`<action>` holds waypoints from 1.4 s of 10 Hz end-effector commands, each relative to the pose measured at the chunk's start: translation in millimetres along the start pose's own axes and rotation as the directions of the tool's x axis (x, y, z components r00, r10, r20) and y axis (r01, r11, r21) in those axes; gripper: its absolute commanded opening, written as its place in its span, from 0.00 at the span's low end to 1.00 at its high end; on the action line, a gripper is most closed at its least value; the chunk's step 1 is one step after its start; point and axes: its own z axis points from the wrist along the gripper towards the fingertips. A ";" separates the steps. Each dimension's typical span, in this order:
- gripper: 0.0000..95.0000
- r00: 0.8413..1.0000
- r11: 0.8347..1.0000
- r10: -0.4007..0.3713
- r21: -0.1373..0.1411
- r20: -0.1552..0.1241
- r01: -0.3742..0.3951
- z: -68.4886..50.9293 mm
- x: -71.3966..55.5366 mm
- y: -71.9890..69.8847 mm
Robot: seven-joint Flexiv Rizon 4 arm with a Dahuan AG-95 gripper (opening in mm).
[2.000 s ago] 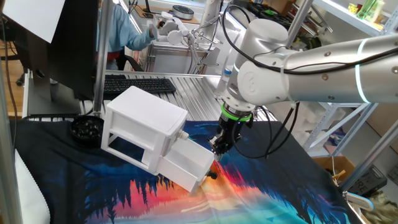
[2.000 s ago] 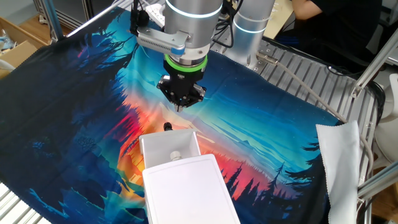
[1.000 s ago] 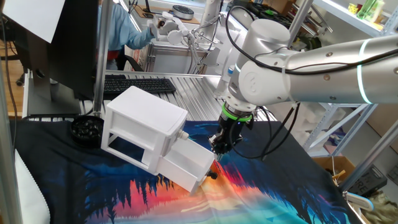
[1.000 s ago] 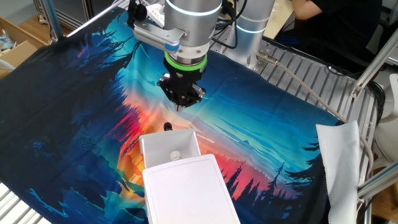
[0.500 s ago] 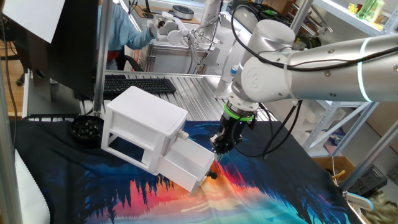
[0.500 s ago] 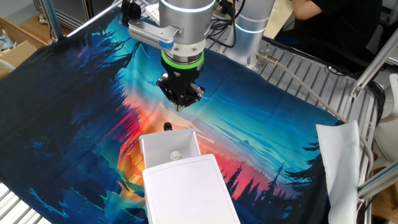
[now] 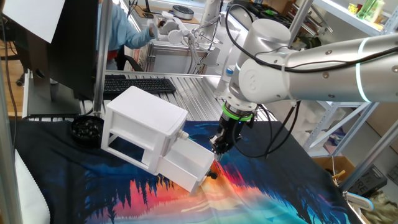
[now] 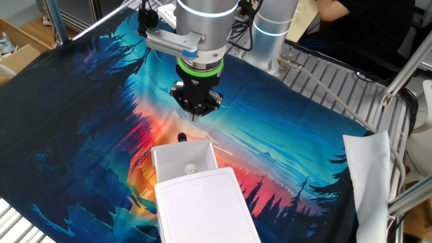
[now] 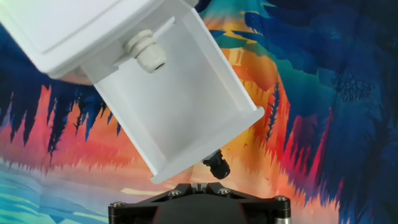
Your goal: Grasp the handle and close the drawer
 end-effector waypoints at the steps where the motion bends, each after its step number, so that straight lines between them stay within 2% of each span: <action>1: 0.00 1.000 1.000 0.006 -0.001 0.000 -0.006 -0.6 -0.4 -0.2; 8: 0.00 1.000 1.000 0.006 -0.002 0.002 -0.006 -0.6 -0.4 -0.2; 11: 0.00 1.000 1.000 0.006 0.010 -0.004 -0.006 -0.6 -0.4 -0.2; 14: 0.00 1.000 0.999 0.006 0.034 -0.010 -0.006 -0.6 -0.4 -0.2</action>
